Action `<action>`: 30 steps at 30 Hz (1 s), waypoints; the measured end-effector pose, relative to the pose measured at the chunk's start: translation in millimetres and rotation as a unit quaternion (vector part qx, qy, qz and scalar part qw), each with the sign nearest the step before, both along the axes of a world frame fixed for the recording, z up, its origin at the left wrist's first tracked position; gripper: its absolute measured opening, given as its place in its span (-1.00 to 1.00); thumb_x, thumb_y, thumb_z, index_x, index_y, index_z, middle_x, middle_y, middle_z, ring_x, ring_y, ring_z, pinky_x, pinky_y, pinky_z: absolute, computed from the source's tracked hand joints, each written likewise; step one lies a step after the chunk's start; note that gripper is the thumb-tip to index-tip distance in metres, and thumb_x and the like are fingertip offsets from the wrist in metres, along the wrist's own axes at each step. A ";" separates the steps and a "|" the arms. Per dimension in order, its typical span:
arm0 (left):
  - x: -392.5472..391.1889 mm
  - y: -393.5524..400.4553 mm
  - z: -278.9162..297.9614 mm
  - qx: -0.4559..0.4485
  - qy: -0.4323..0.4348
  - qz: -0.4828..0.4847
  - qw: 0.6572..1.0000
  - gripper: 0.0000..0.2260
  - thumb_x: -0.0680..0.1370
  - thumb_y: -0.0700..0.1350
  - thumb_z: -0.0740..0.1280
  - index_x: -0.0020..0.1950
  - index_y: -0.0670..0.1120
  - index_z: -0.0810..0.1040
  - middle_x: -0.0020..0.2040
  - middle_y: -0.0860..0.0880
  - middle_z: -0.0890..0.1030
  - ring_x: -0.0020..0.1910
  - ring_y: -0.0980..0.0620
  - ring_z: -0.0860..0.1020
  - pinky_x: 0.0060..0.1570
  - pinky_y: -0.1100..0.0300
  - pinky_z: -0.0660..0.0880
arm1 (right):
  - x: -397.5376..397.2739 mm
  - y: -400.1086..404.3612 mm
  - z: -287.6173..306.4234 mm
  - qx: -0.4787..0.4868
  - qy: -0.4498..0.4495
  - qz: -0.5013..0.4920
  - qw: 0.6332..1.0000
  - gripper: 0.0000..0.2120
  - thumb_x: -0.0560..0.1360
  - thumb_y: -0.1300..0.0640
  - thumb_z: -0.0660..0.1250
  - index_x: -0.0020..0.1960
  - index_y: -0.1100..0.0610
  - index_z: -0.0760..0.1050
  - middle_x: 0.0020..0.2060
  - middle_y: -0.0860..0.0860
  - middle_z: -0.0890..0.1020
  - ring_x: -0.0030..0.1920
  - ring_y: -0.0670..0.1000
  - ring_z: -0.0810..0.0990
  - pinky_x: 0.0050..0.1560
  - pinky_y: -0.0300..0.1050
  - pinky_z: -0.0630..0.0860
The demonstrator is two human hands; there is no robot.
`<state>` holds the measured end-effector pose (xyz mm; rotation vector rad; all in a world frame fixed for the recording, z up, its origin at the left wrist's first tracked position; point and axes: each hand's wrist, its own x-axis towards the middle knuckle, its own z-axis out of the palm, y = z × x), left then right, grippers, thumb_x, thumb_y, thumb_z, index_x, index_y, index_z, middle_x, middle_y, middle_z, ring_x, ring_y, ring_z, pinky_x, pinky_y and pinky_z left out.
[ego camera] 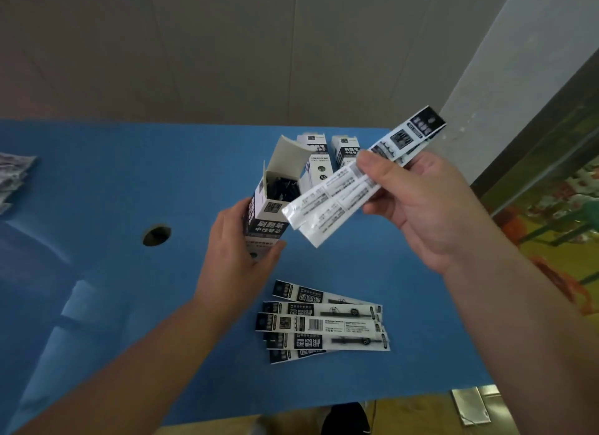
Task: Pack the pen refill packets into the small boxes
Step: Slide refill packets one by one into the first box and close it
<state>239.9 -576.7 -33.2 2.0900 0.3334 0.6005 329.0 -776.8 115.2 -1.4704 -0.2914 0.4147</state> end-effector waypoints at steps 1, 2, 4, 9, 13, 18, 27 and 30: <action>-0.5 -1.6 0.3 0.006 -0.002 0.002 1.000 -0.44 0.47 -0.06 0.52 0.41 0.05 0.38 0.20 0.11 0.47 0.24 0.03 0.49 0.15 -0.08 0.56 | 0.2 1.8 1.5 0.001 -0.010 -0.013 1.000 -0.88 0.55 0.16 0.40 -0.05 0.22 0.60 -0.14 0.14 0.74 -0.15 0.05 0.69 -0.30 -0.29 0.59; -1.5 -3.4 0.5 0.014 -0.006 0.002 1.000 -0.43 0.47 -0.08 0.53 0.41 0.04 0.38 0.20 0.10 0.46 0.24 0.03 0.47 0.16 -0.09 0.55 | 0.9 3.5 2.6 0.003 -0.019 -0.026 0.999 -0.88 0.56 0.16 0.40 -0.04 0.23 0.59 -0.15 0.13 0.74 -0.18 0.03 0.69 -0.31 -0.29 0.59; -2.6 -6.0 0.9 0.026 -0.008 -0.001 1.000 -0.40 0.46 -0.11 0.53 0.43 0.02 0.36 0.22 0.08 0.45 0.25 0.02 0.45 0.19 -0.08 0.53 | 1.5 7.2 5.5 0.002 -0.034 -0.051 0.998 -0.87 0.56 0.17 0.41 -0.03 0.25 0.58 -0.18 0.11 0.74 -0.21 0.00 0.69 -0.31 -0.29 0.58; -5.0 -9.9 1.9 0.089 -0.019 -0.008 0.996 -0.37 0.45 -0.15 0.54 0.46 -0.11 0.37 0.26 0.00 0.45 0.27 0.01 0.41 0.26 -0.01 0.45 | 2.9 15.4 8.7 -0.019 -0.056 -0.088 0.994 -0.85 0.55 0.19 0.44 -0.01 0.28 0.57 -0.25 0.04 0.74 -0.26 -0.04 0.70 -0.30 -0.26 0.59; -4.9 -11.1 -3.0 0.133 -0.025 -0.014 0.991 -0.36 0.45 -0.14 0.54 0.47 -0.21 0.37 0.29 -0.12 0.49 0.29 -0.09 0.43 0.25 -0.16 0.47 | -0.8 22.4 9.3 -0.043 -0.077 -0.097 0.991 -0.91 0.54 0.20 0.45 -0.11 0.20 0.58 -0.21 0.06 0.75 -0.21 0.07 0.74 -0.29 -0.20 0.62; -6.5 -11.5 -3.8 0.152 -0.034 -0.005 0.988 -0.36 0.46 -0.13 0.53 0.47 -0.20 0.36 0.29 -0.12 0.48 0.28 -0.07 0.41 0.25 -0.17 0.47 | -2.7 26.1 8.3 -0.057 -0.123 -0.136 0.981 -0.88 0.52 0.20 0.47 -0.15 0.15 0.55 -0.23 0.04 0.75 -0.22 0.06 0.75 -0.25 -0.08 0.67; -7.5 -13.9 -3.8 0.155 -0.026 -0.004 0.988 -0.35 0.47 -0.13 0.53 0.48 -0.19 0.34 0.31 -0.11 0.46 0.31 -0.09 0.40 0.26 -0.20 0.46 | -1.4 24.4 8.5 -0.059 -0.124 -0.150 0.979 -0.89 0.53 0.18 0.47 -0.14 0.15 0.56 -0.23 0.08 0.74 -0.23 0.03 0.75 -0.26 -0.08 0.67; -8.2 -15.3 -2.5 0.157 -0.028 -0.006 0.987 -0.36 0.48 -0.12 0.51 0.48 -0.18 0.34 0.31 -0.10 0.47 0.31 -0.07 0.39 0.27 -0.18 0.46 | -1.3 23.6 8.1 -0.058 -0.125 -0.149 0.979 -0.89 0.53 0.18 0.47 -0.12 0.16 0.56 -0.21 0.10 0.74 -0.22 0.03 0.75 -0.24 -0.07 0.69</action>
